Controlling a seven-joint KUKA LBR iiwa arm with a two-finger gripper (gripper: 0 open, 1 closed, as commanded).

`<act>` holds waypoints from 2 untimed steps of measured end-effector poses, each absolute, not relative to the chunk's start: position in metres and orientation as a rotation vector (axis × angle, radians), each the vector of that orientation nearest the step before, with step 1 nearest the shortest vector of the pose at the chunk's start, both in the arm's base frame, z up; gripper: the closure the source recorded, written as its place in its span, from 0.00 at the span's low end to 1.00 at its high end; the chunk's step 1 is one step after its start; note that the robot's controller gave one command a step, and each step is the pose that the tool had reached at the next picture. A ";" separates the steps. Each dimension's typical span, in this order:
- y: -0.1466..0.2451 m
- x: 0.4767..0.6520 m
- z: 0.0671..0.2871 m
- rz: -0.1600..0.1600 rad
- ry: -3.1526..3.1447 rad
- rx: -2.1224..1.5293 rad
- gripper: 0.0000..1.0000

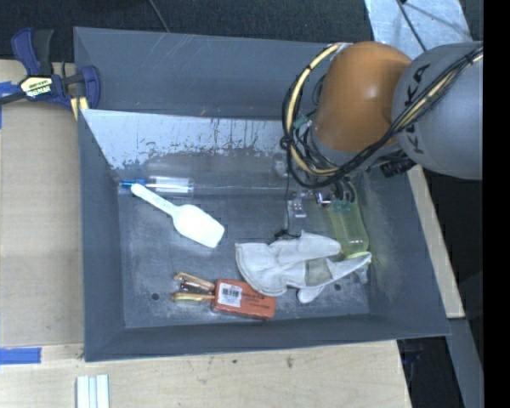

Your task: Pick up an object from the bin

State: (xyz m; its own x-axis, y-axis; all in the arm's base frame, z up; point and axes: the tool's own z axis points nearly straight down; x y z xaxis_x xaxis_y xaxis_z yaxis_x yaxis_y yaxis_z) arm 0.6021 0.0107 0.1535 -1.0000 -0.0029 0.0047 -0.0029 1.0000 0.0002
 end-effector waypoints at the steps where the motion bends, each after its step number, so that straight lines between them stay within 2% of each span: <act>1: 0.011 0.604 0.159 -0.001 -3.145 0.004 0.00; 2: -0.026 0.573 0.100 0.001 -3.146 0.131 0.00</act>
Offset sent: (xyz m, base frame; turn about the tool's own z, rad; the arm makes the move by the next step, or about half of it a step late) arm -0.0452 -0.0546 -0.0835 -0.1153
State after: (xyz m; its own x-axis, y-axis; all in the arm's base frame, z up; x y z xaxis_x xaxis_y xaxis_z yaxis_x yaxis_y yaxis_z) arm 0.5731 -0.0256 0.0997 -0.9965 -0.0831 -0.0069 -0.0831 0.9965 -0.0007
